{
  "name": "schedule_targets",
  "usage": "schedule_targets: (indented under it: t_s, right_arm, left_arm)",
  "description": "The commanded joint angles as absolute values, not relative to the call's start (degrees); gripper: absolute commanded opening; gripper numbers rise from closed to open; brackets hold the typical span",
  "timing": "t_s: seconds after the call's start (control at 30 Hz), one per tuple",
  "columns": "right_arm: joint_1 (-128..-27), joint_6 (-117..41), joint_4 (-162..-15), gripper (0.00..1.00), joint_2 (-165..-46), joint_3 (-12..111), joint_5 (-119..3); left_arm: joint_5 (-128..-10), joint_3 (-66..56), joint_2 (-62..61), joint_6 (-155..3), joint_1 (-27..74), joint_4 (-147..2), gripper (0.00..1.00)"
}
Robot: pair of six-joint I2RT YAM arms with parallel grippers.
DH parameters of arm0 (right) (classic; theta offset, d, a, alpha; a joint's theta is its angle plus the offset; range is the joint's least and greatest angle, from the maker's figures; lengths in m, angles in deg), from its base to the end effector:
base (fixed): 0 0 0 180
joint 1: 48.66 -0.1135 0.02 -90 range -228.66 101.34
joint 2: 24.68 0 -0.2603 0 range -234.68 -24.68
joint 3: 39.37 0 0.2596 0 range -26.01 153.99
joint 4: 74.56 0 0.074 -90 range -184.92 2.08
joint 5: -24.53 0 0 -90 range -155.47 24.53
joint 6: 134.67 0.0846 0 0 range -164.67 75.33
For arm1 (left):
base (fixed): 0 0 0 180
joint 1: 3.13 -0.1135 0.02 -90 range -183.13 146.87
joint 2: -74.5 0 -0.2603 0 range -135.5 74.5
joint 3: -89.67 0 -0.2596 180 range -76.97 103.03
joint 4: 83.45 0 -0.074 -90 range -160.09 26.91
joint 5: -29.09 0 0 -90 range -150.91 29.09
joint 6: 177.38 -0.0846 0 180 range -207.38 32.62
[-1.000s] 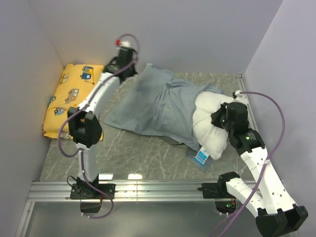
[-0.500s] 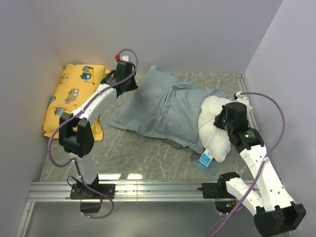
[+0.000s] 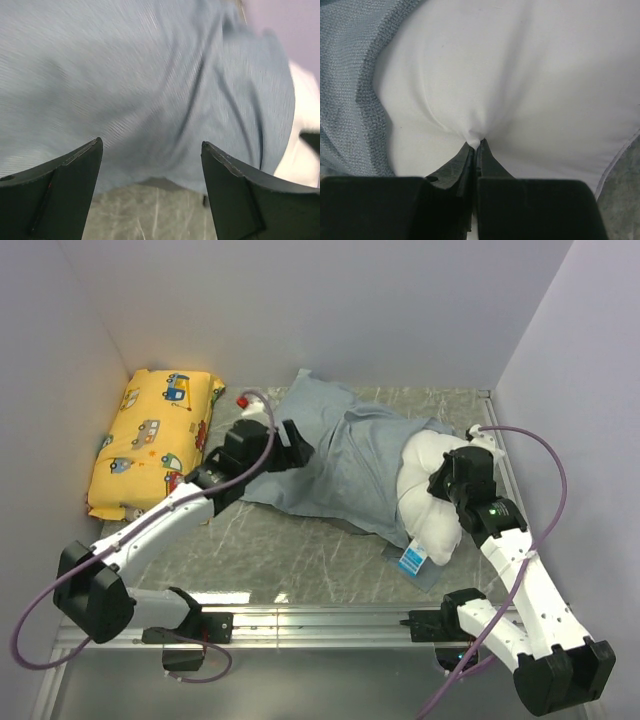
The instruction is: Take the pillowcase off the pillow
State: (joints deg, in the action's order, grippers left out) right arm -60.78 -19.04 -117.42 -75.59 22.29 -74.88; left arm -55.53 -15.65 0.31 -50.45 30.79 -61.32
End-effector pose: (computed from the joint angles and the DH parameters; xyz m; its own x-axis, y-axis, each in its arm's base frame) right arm 0.2417 0.0378 0.2803 -0.4996 0.3292 -0.8013 0.1601 0.9441 0.2880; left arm 0.2996 -0.1919 0.3078 -0.5350 -0.3611 -0.7638 0.2024 0.8229 -0.5309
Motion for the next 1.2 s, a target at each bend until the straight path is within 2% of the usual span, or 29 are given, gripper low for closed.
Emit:
schedule_targets:
  t_s: [0.0,0.03,0.13,0.17,0.2,0.23,0.27,0.33,0.37,0.43,0.47,0.57,0.77,0.9,0.93,0.97,1.0,1.03,1.1,1.17]
  right_arm:
    - [-61.40,-19.09,-114.11,0.04,-76.36,22.77,-73.64]
    - [-61.58,-19.18,-114.37,0.06,-76.27,22.95,-73.90]
    - [-62.37,-19.27,-115.16,0.24,-75.40,23.74,-74.51]
    - [-62.72,-19.53,-115.43,0.37,-75.22,24.26,-74.95]
    - [-63.16,-19.71,-116.30,0.44,-74.95,24.44,-75.65]
    - [-64.12,-20.06,-116.83,0.55,-74.60,24.88,-77.40]
    - [-64.91,-20.23,-117.36,0.60,-74.25,25.49,-78.64]
    - [-67.02,-20.59,-118.68,0.69,-73.64,25.94,-80.40]
    - [-67.90,-20.76,-119.20,0.75,-73.46,26.37,-81.19]
    - [-69.48,-20.76,-120.43,0.79,-73.54,26.73,-81.99]
    - [-71.32,-20.59,-120.96,0.81,-73.81,26.99,-82.34]
    - [-76.67,-19.36,-123.86,0.82,-75.82,27.52,-85.58]
    - [-81.88,-16.46,-125.36,0.84,-79.08,22.97,-89.20]
    - [-83.91,-15.84,-121.07,0.86,-82.24,19.53,-89.20]
    - [-83.82,-16.19,-120.53,0.84,-84.51,19.17,-89.20]
    - [-83.90,-16.80,-120.70,0.70,-85.92,20.21,-89.11]
    - [-83.82,-17.07,-122.27,0.51,-86.89,21.36,-89.28]
    - [-83.82,-17.51,-122.89,0.13,-87.51,22.59,-89.72]
    - [-83.90,-18.73,-123.95,0.01,-86.30,26.98,-88.59]
    - [-83.73,-20.23,-124.65,0.00,-83.31,33.01,-86.31]
  left_arm:
    - [-59.16,-20.10,-2.31,-49.32,33.96,-69.65,0.85]
    - [-59.24,-20.72,-3.01,-49.24,34.31,-73.66,0.85]
    - [-60.39,-22.91,-5.65,-49.06,34.93,-80.51,0.85]
    - [-61.61,-23.79,-7.05,-48.97,34.93,-82.03,0.84]
    - [-61.79,-23.89,-7.76,-48.62,35.10,-83.26,0.83]
    - [-62.58,-24.06,-8.55,-48.27,35.11,-84.93,0.81]
    - [-63.02,-24.32,-9.69,-48.18,35.19,-85.82,0.74]
    - [-63.03,-24.33,-10.75,-47.75,35.37,-86.53,0.67]
    - [-62.85,-24.24,-11.80,-47.65,35.46,-86.35,0.50]
    - [-61.80,-23.45,-12.68,-47.39,35.46,-85.65,0.33]
    - [-61.27,-22.92,-13.29,-47.22,35.55,-84.69,0.16]
    - [-61.00,-22.13,-13.91,-46.86,35.46,-82.85,0.00]
    - [-54.42,-20.37,-13.66,-45.63,35.55,-77.48,0.00]
    - [-53.53,-19.67,-13.48,-45.63,35.55,-76.51,0.00]
    - [-53.53,-19.41,-13.30,-45.55,35.55,-75.90,0.00]
    - [-53.27,-18.53,-12.69,-45.81,35.46,-75.20,0.00]
    - [-51.35,-17.65,-12.25,-46.33,35.46,-74.15,0.00]
    - [-49.86,-16.60,-11.90,-47.38,35.46,-70.65,0.00]
    - [-47.13,-12.65,-9.79,-48.26,34.67,-66.77,0.00]
    - [-44.84,-9.84,-5.86,-50.11,34.05,-63.43,0.00]
